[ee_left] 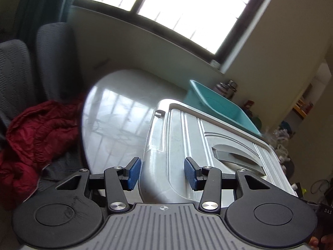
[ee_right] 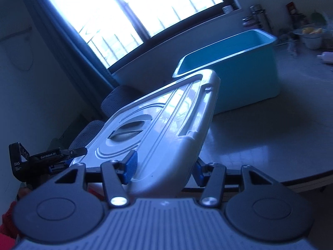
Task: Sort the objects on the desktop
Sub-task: 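Lift the white lid off the table with both tools, then carry the white lid with both tools over the teal bin opening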
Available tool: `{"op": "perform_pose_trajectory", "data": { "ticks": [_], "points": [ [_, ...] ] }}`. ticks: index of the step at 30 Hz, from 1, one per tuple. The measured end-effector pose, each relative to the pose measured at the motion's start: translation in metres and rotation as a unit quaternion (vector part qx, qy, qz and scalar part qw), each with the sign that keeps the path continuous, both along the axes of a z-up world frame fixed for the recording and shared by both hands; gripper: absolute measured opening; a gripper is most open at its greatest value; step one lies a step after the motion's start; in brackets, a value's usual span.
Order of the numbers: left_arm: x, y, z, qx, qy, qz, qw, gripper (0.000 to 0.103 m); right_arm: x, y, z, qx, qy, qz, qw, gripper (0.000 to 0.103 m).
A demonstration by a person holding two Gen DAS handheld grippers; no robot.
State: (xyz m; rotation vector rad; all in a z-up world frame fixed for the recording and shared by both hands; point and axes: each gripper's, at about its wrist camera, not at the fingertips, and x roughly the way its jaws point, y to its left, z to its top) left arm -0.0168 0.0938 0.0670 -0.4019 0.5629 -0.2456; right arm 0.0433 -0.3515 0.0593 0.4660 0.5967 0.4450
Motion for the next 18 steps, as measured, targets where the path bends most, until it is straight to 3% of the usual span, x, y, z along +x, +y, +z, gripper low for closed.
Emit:
{"op": "perform_pose_trajectory", "data": {
  "ticks": [10,18],
  "points": [
    [0.01,-0.03,0.012,0.012,-0.009,-0.01,0.9998,0.047,0.006,-0.027,0.002,0.007,-0.006,0.001,1.0,0.055],
    [0.039,-0.052,0.022,0.018,-0.001,-0.028,0.9994,0.047,0.014,-0.046,0.007,0.015,-0.008,-0.018,1.0,0.055]
  ]
}}
